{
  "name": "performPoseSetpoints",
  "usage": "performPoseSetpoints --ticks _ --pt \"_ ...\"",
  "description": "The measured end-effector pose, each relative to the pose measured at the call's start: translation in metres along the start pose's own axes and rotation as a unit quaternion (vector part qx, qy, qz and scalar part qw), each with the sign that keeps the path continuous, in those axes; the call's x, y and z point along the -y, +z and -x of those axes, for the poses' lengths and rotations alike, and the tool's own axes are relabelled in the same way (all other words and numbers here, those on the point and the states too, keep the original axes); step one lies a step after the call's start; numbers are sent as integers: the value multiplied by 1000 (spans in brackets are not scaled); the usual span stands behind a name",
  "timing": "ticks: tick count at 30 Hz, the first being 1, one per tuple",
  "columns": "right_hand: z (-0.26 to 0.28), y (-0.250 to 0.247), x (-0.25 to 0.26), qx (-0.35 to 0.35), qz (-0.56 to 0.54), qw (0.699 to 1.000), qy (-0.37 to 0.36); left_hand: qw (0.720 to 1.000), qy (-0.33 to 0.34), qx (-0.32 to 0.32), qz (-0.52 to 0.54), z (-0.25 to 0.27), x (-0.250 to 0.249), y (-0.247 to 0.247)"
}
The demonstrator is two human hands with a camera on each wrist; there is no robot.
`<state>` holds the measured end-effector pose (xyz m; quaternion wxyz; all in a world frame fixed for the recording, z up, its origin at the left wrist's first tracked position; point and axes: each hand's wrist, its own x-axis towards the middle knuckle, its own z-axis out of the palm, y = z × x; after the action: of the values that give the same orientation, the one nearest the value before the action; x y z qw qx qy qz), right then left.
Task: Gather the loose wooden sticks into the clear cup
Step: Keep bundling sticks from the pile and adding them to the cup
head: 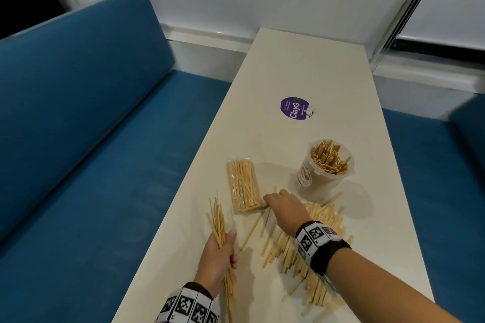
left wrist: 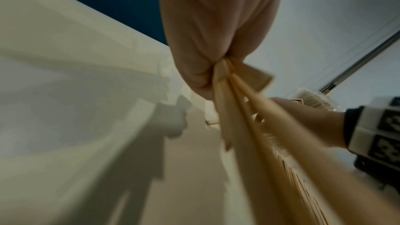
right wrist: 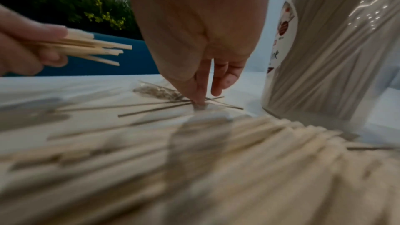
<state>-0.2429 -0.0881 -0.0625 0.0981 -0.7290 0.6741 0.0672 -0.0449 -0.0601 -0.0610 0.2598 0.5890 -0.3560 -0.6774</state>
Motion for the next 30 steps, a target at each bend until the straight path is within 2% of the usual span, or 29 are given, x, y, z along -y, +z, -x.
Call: performPoseSetpoints --ticks 2,4,7,9,14,20,22,24,26,30 --pt "5 2 -3 -16 23 999 -30 999 19 -14 -44 -4 -1 1" --pt "10 11 -10 -19 55 996 -70 986 65 -37 -146 -9 -1 4" --pt "18 17 -15 -18 41 990 -130 945 127 -27 -300 -17 -5 13" --pt "21 12 -17 -19 16 986 -167 923 143 -3 -357 -19 -8 23" --pt "22 4 -17 2 -25 976 -217 892 149 28 -425 -19 -9 40" --pt "29 15 -19 -4 45 978 -204 878 147 38 -455 -18 -4 41" --pt "32 13 -17 -22 55 977 -205 882 149 34 -446 -17 -6 39" --pt "33 8 -15 -49 59 977 -200 905 154 16 -396 -16 -11 35" --pt "34 2 -16 -68 44 982 -173 926 175 -31 -332 -11 -23 25" --pt "37 -26 -11 -91 -111 988 -62 961 196 -119 -156 1 -54 6"
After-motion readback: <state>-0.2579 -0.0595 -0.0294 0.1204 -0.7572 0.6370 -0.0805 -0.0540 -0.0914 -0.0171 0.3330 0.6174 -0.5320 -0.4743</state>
